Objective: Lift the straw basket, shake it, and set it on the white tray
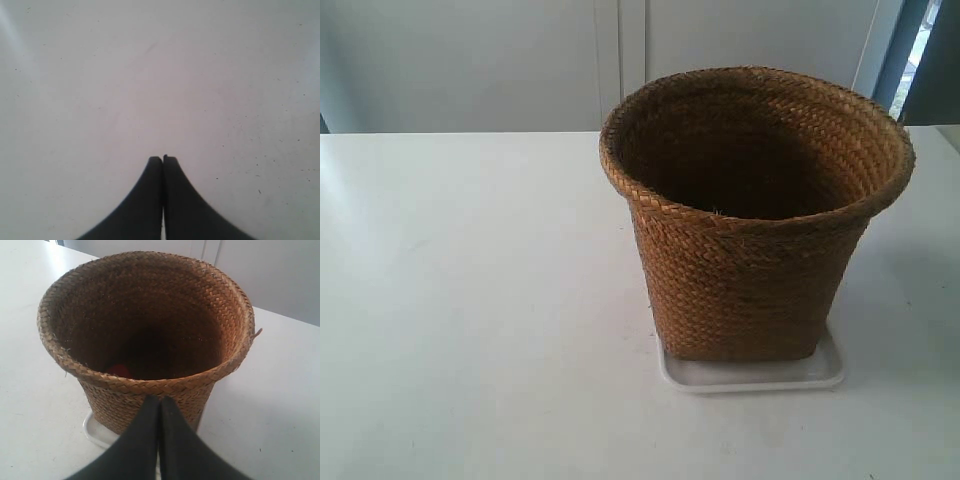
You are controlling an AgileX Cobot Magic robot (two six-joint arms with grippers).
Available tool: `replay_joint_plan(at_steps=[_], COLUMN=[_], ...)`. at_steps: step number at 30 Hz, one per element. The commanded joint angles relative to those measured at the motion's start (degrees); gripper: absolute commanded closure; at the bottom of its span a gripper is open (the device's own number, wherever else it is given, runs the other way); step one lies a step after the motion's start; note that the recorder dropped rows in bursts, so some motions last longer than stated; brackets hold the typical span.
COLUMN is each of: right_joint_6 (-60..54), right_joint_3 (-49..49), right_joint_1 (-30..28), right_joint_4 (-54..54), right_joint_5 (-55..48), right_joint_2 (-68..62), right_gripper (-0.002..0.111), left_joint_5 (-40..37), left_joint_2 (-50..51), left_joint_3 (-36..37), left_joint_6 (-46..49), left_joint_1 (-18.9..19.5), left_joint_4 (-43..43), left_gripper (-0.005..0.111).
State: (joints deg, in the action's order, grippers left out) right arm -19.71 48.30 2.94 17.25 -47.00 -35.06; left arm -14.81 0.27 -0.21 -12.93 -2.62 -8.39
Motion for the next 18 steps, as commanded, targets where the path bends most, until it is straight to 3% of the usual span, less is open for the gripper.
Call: replay_joint_plan(at_steps=[1,12,18], right_joint_6=[-0.6,-0.6,-0.6], right_joint_3=[-0.4,-0.4,-1.9], right_joint_1=[0.0,0.0,-0.2], right_joint_4=[0.1,0.1,0.1], right_joint_5=[0.2,0.6,-1.2], right_joint_2=[0.3,0.3,6.8], right_gripper=[0.108,0.108,0.108], left_joint_5=[-0.1,-0.1,-0.1], left_joint_2=[-0.3,-0.3,-0.3], left_joint_3=[0.2,0.2,0.2], left_joint_6=[0.1,0.1,0.1], left_joint_1=[0.3,0.3,0.3], left_joint_4=[0.4,0.4,0.4], left_gripper=[0.107,0.107,0.107])
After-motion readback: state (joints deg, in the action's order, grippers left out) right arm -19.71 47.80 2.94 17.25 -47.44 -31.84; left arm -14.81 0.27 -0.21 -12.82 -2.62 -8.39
